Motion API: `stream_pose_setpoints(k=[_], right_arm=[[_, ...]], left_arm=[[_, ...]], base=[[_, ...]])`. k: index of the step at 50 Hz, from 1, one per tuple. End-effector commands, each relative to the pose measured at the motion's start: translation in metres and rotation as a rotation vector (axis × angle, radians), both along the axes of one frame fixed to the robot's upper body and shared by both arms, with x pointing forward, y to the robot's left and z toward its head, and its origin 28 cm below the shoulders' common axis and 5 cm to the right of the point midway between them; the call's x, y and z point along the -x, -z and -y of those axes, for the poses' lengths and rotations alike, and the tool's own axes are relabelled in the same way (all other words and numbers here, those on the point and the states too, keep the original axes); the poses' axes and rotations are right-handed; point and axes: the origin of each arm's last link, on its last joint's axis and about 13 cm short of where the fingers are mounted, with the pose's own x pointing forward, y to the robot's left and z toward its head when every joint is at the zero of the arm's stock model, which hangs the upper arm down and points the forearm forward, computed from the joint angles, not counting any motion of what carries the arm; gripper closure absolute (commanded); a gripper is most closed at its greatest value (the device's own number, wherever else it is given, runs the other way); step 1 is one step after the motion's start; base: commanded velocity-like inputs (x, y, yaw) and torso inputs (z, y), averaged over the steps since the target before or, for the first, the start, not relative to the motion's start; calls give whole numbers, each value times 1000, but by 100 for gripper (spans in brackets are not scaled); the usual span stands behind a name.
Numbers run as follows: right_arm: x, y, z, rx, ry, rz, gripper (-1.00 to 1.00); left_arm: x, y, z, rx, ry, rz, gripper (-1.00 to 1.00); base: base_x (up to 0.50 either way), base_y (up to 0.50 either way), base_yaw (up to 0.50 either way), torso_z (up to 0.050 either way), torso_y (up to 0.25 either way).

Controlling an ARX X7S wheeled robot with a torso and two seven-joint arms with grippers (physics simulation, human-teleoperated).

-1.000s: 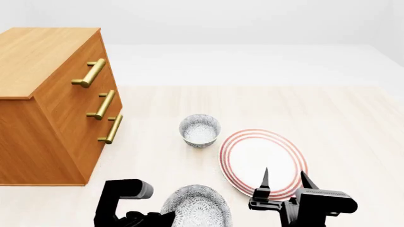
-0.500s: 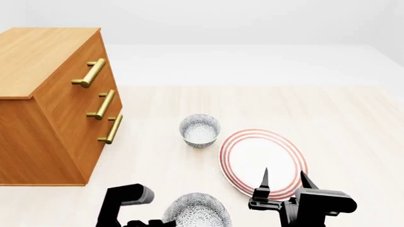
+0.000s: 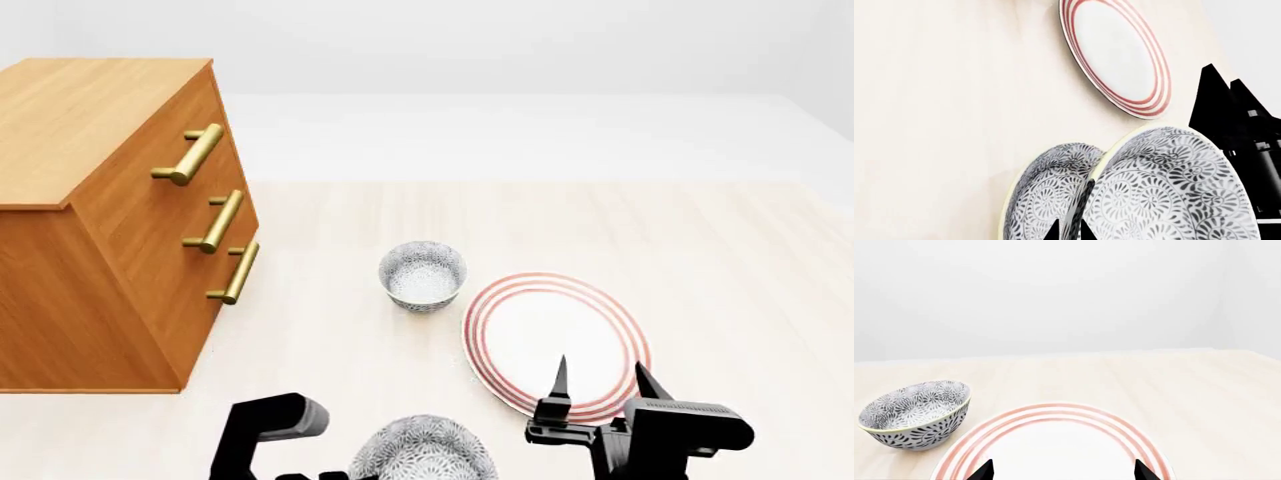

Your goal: Stack the bowl in the middle on the bowl at the back.

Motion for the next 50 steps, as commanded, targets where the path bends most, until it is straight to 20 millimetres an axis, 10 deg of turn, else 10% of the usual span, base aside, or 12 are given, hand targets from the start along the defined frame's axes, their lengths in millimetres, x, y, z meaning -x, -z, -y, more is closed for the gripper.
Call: stream_pose_setpoints(k=[1, 16, 17, 50], right_arm=[[0, 1, 0, 1, -1, -5, -100], [-1, 1, 0, 0, -2, -8, -100], [-1, 1, 0, 0, -2, -8, -100], [-1, 1, 0, 3, -3, -7, -100]], left_arm=[[1, -3, 0, 30, 7, 20, 100], [0, -4, -1, 43, 0, 26, 100], [-1, -4, -1, 44, -1, 26, -100], [-3, -24, -11, 93, -88, 217, -100]], base=[[0, 0, 0, 0, 0], [0, 0, 0, 0, 0], [0, 0, 0, 0, 10], [0, 0, 0, 0, 0]])
